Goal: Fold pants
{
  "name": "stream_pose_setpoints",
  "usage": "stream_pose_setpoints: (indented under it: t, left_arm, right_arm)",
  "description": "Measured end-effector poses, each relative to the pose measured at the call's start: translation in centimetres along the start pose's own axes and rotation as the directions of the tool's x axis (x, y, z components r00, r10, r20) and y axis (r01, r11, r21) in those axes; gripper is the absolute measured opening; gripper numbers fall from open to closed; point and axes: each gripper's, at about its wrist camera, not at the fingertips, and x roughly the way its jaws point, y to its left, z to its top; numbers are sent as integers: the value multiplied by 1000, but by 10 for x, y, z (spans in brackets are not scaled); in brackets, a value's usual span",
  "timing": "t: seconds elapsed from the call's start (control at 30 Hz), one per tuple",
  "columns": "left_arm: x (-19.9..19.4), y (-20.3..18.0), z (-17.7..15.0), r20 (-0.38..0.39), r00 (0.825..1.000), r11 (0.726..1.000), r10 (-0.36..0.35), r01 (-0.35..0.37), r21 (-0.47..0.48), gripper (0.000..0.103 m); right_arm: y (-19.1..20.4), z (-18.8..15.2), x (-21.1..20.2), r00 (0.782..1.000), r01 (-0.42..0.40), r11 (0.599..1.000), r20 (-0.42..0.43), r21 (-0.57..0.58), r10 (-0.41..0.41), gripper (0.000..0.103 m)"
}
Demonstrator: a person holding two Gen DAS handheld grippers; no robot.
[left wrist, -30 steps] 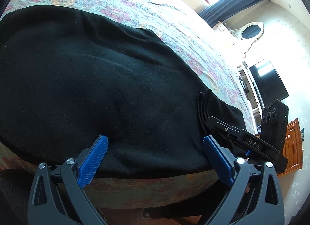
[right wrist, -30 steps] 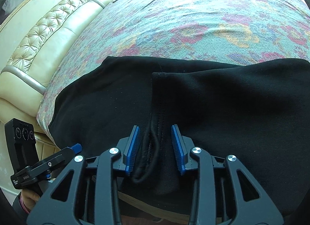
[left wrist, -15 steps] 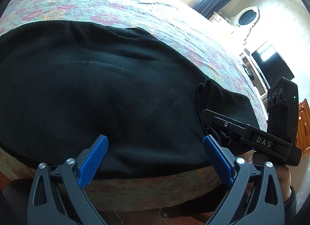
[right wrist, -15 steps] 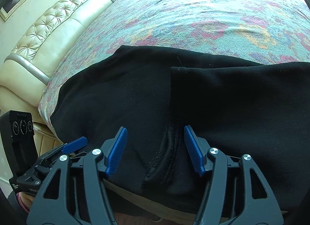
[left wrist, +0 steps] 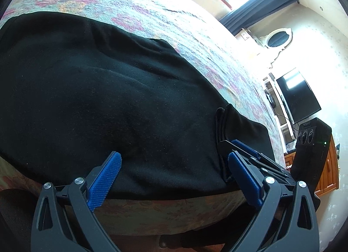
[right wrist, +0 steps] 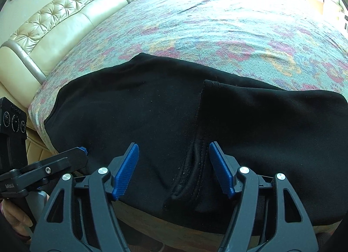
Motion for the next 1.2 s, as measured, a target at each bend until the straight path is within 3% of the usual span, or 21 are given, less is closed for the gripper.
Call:
stream_pose_setpoints:
  t: [0.27, 0.5, 0.57, 0.63, 0.8, 1.03, 1.07, 1.17, 1.2]
  left_arm:
    - [-20, -1, 7, 64, 998, 999, 16, -20, 50, 98]
    - [-44, 29, 18, 120, 991, 998, 58, -54, -39, 98]
    - [-57, 43, 23, 153, 985, 995, 79, -69, -71, 98]
    - [-70, 59, 28, 188, 976, 990, 108, -89, -108, 98]
    - [-99, 96, 33, 248, 951, 970, 187, -139, -198, 98]
    - [-125, 142, 35, 271, 922, 941, 278, -205, -268, 98]
    - [-129, 148, 35, 270, 921, 939, 281, -206, -275, 98]
    - [-140, 169, 34, 264, 927, 934, 265, -180, -308, 98]
    - [-143, 176, 34, 262, 929, 931, 261, -170, -323, 98]
  right_arm:
    - [-8, -3, -34, 994, 74, 996, 78, -42, -70, 68]
    - [-39, -15, -49, 985, 133, 991, 111, 11, -133, 64]
    - [-43, -23, -42, 987, 136, 991, 86, 3, -136, 53]
    - [-40, -32, -32, 991, 128, 992, 50, -12, -127, 53]
    - [-19, -41, -17, 985, 166, 983, 62, -72, -162, 53]
    - [-16, -41, -15, 984, 169, 981, 75, -91, -163, 52]
    - [-20, -39, -19, 986, 152, 986, 80, -66, -147, 53]
    - [-30, -34, -34, 988, 96, 995, 119, 11, -96, 74]
    - [-31, -32, -39, 986, 89, 996, 138, 23, -91, 74]
